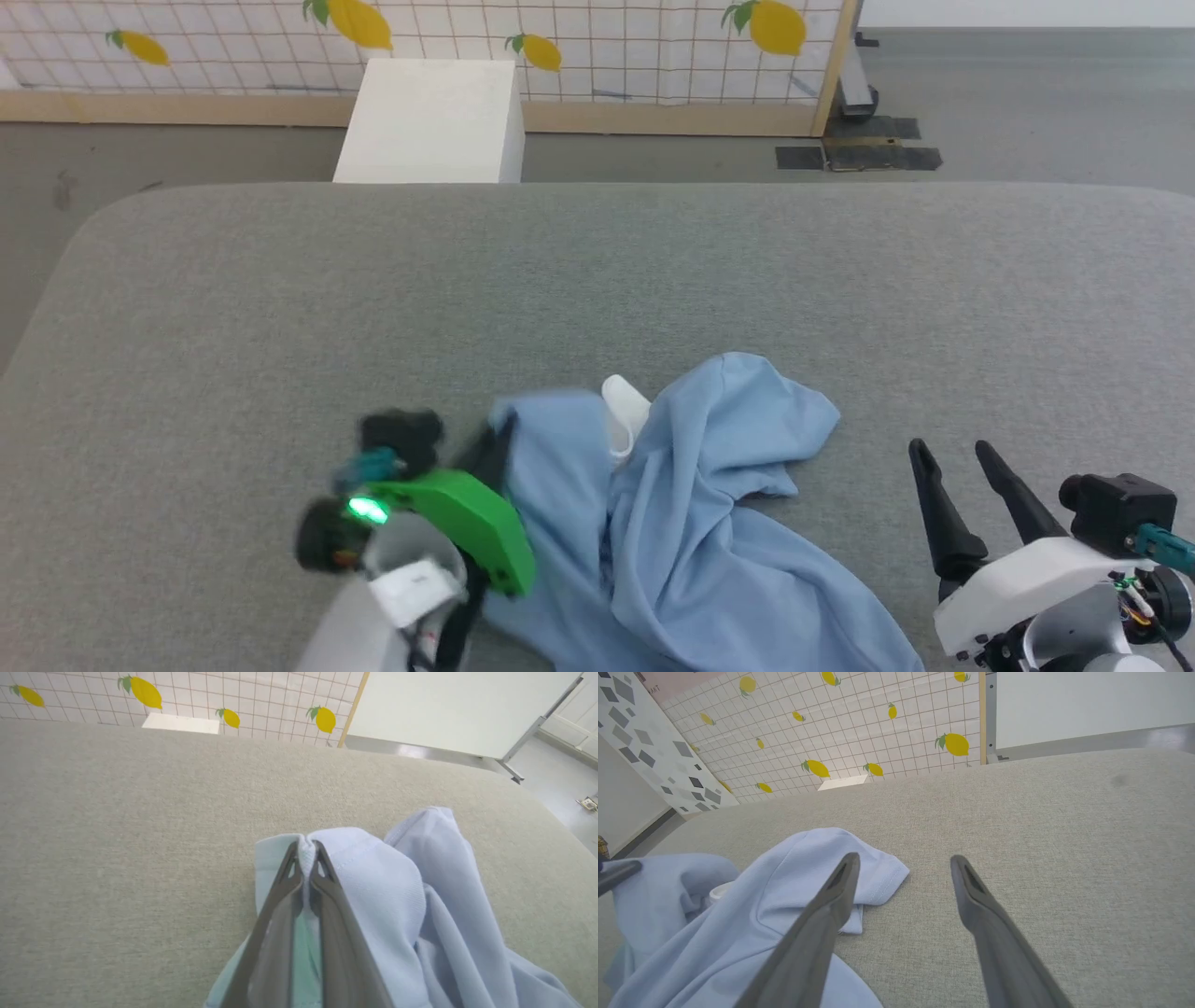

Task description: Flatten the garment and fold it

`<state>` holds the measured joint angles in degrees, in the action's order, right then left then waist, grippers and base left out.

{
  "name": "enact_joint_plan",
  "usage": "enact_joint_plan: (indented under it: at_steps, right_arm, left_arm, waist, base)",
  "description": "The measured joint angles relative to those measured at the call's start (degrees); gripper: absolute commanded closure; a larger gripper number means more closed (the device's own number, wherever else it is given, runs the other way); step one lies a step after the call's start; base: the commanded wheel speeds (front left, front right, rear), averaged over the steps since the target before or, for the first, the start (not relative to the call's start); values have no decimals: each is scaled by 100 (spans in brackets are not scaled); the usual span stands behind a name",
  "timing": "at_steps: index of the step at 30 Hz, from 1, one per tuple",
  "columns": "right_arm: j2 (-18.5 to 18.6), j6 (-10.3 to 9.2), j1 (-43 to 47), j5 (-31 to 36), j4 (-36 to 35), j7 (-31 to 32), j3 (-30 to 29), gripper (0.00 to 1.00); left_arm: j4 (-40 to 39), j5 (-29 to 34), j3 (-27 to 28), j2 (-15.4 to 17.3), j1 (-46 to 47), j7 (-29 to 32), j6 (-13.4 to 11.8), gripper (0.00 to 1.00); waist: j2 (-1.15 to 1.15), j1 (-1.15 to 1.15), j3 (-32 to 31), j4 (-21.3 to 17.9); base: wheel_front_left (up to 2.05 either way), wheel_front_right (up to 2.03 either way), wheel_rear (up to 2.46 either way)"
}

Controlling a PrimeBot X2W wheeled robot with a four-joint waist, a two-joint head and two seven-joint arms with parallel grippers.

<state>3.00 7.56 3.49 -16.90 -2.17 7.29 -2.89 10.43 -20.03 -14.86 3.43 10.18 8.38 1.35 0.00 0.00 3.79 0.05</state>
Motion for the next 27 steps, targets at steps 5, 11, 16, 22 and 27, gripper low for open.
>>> enact_joint_plan:
  at_steps: [5, 11, 16, 22, 27]
  right_arm:
    - [-2, 0, -31, 0, 3, -25, -18, 0]
    - [-4, 0, -67, -25, 19, -25, -75, 0]
    - [-8, 0, -75, -32, 69, 5, -177, 0]
    - [-8, 0, -74, 56, 220, 303, -450, 0]
    - [-10, 0, -86, 283, 298, 491, -680, 0]
  left_arm:
    - [-237, 2, 545, 57, 90, -993, -248, 100]
    - [-465, -110, 1294, 247, -316, -1488, -706, 100]
    - [-292, -325, 1639, 281, -962, -1273, -1079, 100]
    - [125, -410, 1430, 245, -1415, -271, -1274, 0]
    - [-77, -413, 1423, 236, -1410, -682, -1184, 0]
  waist:
    - [0, 0, 21, 171]
    - [0, 0, 15, 446]
    - [0, 0, 4, 690]
    - [0, 0, -12, 995]
    - [0, 0, -8, 1222]
  base:
    - [0, 0, 0]
    - [0, 0, 0]
    - [0, 0, 0]
    - [0, 0, 0]
    - [0, 0, 0]
